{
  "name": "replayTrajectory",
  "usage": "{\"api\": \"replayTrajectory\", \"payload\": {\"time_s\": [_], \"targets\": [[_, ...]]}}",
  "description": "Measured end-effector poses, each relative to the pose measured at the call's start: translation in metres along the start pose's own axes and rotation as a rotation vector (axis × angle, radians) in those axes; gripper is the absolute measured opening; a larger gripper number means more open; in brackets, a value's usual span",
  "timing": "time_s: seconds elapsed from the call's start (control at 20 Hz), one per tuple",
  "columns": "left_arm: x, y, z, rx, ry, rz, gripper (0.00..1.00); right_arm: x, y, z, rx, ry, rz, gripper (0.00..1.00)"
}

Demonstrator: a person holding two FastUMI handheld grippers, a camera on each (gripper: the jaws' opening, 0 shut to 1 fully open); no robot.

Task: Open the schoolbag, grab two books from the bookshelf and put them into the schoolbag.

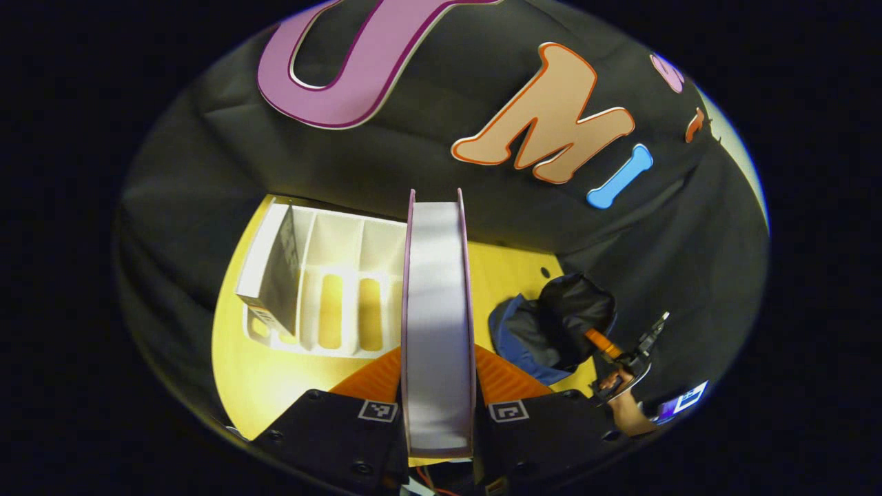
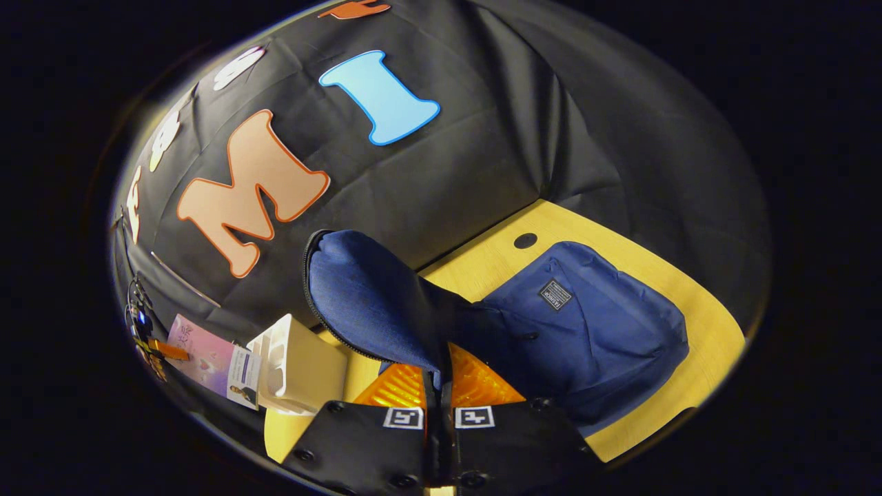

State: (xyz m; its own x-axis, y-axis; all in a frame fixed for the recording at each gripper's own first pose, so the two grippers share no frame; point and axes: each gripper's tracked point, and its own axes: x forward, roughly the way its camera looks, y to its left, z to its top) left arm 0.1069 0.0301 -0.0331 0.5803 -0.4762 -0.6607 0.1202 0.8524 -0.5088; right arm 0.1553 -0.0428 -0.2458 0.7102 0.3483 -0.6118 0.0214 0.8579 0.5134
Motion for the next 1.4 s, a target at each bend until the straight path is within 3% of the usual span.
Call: {"api": "replayTrajectory", "payload": {"time_s": [0.3,0.7,1.4], "targets": [[0.038,-0.043,-0.019,-0.112,-0.007,-0.129,0.33,0.0,0.0,0.0,0.007,0.006,0.006,0.03],[0.113,-0.109,-0.068,-0.202,0.06,-0.24,0.33,-0.001,0.001,0.0,0.01,0.015,0.011,0.03],[0.226,-0.17,-0.134,-0.324,0.134,-0.287,0.34,-0.005,0.002,0.011,-0.001,0.0,0.022,0.03]]}}
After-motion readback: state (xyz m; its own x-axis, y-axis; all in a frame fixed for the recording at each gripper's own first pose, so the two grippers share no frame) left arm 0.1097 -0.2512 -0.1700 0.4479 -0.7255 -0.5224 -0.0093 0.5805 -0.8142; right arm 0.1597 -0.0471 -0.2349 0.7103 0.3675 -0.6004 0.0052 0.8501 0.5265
